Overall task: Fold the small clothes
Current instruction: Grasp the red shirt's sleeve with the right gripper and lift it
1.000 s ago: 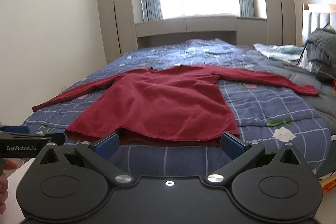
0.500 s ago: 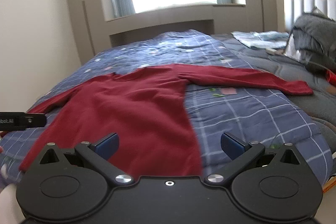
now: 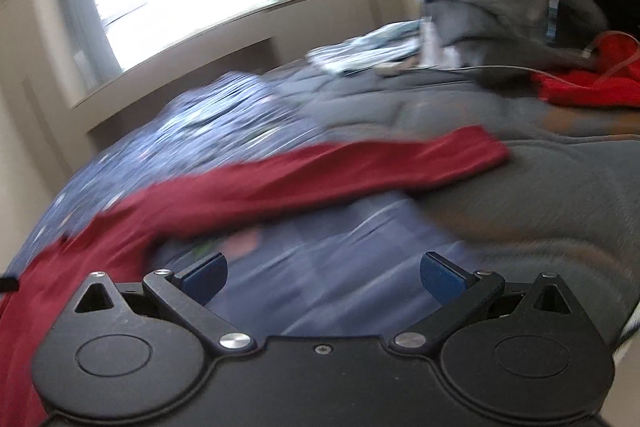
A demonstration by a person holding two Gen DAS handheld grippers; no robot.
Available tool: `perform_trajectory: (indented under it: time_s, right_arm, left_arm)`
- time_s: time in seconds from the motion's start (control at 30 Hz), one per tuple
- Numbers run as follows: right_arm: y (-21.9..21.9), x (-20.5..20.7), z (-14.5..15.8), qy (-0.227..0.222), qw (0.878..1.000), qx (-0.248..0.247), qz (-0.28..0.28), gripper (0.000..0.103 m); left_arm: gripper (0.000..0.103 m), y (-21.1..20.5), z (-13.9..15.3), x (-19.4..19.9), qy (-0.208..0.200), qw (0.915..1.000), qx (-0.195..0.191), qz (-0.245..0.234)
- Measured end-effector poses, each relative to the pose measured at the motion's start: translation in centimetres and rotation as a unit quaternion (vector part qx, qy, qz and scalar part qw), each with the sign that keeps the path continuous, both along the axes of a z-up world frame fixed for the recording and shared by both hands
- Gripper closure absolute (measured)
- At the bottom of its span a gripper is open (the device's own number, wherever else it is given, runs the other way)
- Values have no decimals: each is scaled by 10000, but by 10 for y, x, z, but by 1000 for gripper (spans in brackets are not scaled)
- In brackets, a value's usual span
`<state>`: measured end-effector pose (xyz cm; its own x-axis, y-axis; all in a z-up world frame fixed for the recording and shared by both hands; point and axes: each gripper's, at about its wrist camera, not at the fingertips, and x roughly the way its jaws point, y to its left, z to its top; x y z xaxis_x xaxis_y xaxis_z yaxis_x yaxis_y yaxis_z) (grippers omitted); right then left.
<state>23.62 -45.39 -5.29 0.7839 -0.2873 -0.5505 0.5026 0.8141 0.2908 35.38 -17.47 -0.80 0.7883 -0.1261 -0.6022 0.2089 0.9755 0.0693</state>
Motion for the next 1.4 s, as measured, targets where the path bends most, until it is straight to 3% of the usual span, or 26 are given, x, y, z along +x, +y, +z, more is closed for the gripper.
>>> perform_trajectory:
  time_s: [0.17, 0.47, 0.53, 0.6, 0.67, 0.77, 0.8, 1.0, 1.17, 1.3, 1.4]
  right_arm:
    - [-69, 26, -6, -129, 9975, 242, -656, 3]
    - [-153, 53, -35, 122, 9745, 1180, -1905, 34]
    - [-158, 58, -34, 129, 9738, 1087, -1992, 42]
    - [-161, 65, -36, 241, 9720, 995, -2117, 68]
    - [-165, 69, -38, 341, 9675, 977, -2305, 83]
    - [-165, 73, -34, 320, 9669, 853, -2385, 101]
    - [-162, 75, -29, 301, 9680, 751, -2377, 101]
    - [-126, 99, 33, -158, 9830, -102, -1827, 101]
    - [-63, 145, 101, -724, 9917, -790, -706, 102]
    - [11, 186, 138, -1088, 9857, -1213, 439, 102]
    - [76, 214, 150, -1273, 9718, -1503, 1297, 102]
  left_arm:
    - [0, -28, -21, 38, 7, 10000, -2, -12]
    - [0, -33, -56, 71, 432, 9990, -20, 143]
    - [0, -33, -60, 75, 493, 9987, -12, 160]
    - [0, -33, -63, 77, 576, 9982, -15, 150]
    - [0, -34, -62, 80, 622, 9980, -49, 120]
    - [0, -32, -55, 81, 662, 9977, -62, 112]
    - [0, -30, -50, 81, 669, 9977, -15, 136]
    - [0, -5, -12, 80, 488, 9984, -14, 286]
    - [0, 38, 20, 77, 227, 9983, -132, 526]
    - [0, 82, 38, 73, 84, 9959, -264, 864]
    - [0, 117, 47, 69, 0, 9928, -333, 1152]
